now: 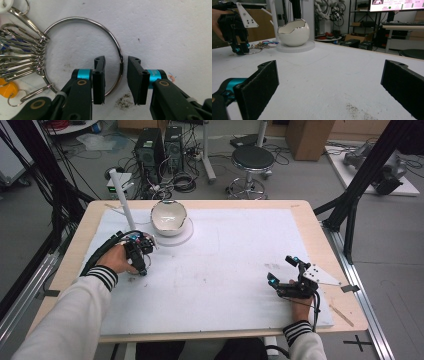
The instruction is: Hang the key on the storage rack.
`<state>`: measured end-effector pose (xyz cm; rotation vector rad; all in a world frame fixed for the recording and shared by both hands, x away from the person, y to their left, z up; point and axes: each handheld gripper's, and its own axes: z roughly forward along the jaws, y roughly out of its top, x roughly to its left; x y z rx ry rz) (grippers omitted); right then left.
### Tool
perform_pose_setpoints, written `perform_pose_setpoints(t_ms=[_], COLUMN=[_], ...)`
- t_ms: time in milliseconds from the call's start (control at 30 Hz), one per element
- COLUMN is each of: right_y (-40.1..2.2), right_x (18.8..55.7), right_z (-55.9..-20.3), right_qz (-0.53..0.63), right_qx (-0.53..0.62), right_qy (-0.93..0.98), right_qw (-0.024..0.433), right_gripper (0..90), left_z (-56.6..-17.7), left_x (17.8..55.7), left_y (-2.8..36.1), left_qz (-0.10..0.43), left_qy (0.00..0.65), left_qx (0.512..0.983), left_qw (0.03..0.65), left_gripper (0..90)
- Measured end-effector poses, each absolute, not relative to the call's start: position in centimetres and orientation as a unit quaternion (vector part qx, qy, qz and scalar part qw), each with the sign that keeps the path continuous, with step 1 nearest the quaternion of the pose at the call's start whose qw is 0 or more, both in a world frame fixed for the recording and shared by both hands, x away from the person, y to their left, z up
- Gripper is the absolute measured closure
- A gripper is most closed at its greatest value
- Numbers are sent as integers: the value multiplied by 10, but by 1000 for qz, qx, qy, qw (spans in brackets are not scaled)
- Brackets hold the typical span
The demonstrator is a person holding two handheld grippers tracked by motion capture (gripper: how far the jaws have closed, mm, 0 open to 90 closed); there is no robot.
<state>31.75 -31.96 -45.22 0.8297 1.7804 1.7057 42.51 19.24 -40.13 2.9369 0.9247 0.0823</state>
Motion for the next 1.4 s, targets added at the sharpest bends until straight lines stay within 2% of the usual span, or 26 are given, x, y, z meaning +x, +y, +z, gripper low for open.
perform_pose_setpoints(t_ms=[833,1167,1400], right_y=[-320,-320,-320], right_x=[317,318,318], right_z=[-452,-452,-452], right_qz=[632,632,631], right_qx=[307,308,309], right_qy=[659,659,659], right_qw=[267,267,269], right_gripper=[10,10,10], left_z=[-403,-403,-395], left_x=[426,425,422], left_y=[188,188,191], left_qz=[15,19,40], left_qy=[315,310,303], left_qx=[949,950,951], left_qw=[23,24,43], left_gripper=[837,850,851])
